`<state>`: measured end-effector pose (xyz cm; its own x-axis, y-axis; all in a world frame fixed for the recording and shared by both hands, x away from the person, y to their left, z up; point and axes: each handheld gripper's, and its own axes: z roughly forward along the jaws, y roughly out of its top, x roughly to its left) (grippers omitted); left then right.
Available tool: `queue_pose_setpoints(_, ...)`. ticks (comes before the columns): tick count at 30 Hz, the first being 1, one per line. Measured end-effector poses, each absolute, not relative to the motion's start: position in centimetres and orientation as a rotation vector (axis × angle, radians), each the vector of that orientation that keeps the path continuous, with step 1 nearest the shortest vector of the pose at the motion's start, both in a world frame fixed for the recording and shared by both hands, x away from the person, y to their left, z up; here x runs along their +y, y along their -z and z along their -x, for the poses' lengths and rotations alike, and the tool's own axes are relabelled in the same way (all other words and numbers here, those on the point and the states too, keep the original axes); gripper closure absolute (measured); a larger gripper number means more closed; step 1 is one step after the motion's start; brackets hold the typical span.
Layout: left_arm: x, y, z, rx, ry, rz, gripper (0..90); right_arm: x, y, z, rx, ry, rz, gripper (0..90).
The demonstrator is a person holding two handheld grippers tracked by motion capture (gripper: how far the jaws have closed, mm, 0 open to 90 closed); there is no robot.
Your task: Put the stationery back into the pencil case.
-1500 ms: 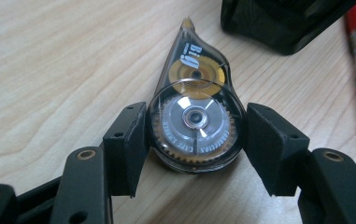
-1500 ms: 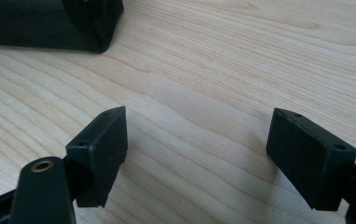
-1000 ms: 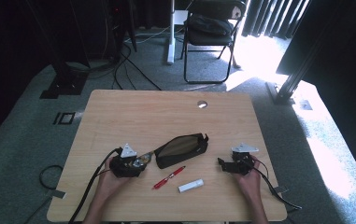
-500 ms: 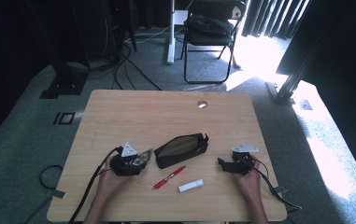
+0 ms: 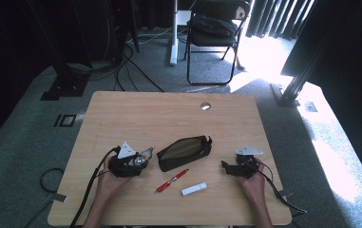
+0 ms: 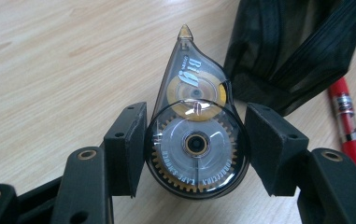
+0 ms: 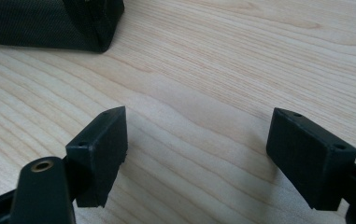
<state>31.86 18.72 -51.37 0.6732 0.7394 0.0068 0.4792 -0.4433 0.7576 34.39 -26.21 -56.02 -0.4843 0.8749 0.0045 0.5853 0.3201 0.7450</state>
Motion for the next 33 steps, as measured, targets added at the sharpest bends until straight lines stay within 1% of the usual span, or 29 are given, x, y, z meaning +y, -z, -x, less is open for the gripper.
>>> queue_pose_setpoints(16, 18.2, 48.7, -31.2, 0.859, -0.461, -2.083, 42.1, -26.2, 56.0, -34.4, 2.191, -0.982, -1.296, 20.4)
queue_pose_setpoints(33, 17.2, 46.9, -31.0, 0.796, -0.469, -2.059, 42.0, -26.2, 56.0, -34.4, 2.191, -0.982, -1.297, 20.4)
